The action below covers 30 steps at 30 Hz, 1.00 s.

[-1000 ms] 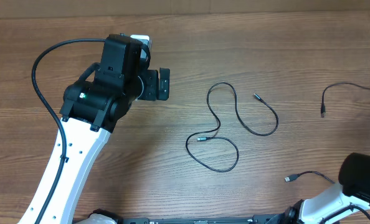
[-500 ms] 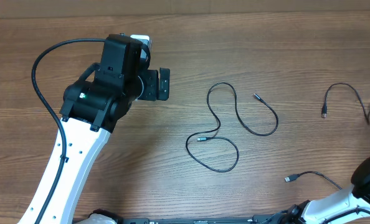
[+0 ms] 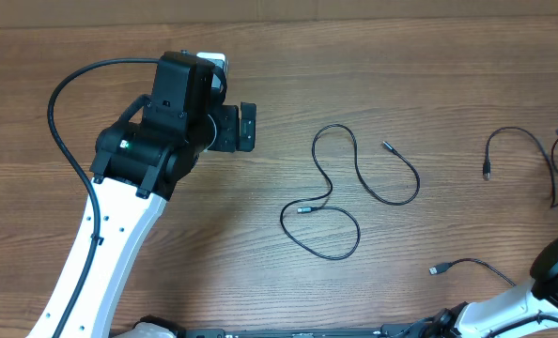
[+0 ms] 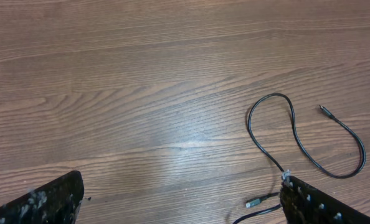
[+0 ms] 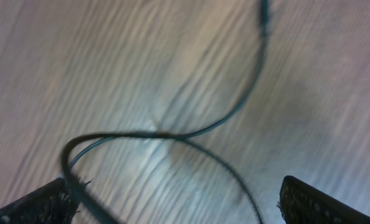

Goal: Untangle cables
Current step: 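Place the cable at the upper right and release it, then move the right gripper back over the center black cable and grasp it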

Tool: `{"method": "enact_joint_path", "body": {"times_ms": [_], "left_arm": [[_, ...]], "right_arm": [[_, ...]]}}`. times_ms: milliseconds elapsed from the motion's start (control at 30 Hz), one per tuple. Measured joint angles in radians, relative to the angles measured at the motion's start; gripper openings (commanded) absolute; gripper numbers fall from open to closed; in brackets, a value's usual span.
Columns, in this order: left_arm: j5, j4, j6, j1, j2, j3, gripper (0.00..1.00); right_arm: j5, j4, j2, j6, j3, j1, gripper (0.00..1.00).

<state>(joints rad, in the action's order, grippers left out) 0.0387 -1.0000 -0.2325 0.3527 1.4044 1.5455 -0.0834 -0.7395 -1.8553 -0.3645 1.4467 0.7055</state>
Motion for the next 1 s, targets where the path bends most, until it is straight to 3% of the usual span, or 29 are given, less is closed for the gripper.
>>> {"method": "enact_joint_path", "body": {"times_ms": [367, 700, 1000], "left_arm": [[0.0, 0.0, 0.0, 0.0, 0.0, 0.0, 1.0], [0.0, 0.0, 0.0, 0.0, 0.0, 0.0, 1.0], [0.0, 0.0, 0.0, 0.0, 0.0, 0.0, 1.0]], "right_arm": [[0.435, -0.038, 0.034, 0.137, 0.062, 0.0, 1.0], [0.52, -0.048, 0.426, 0.181, 0.096, -0.043, 1.0], [0.529, -0.267, 0.512, 0.187, 0.109, -0.339, 1.0]]}}
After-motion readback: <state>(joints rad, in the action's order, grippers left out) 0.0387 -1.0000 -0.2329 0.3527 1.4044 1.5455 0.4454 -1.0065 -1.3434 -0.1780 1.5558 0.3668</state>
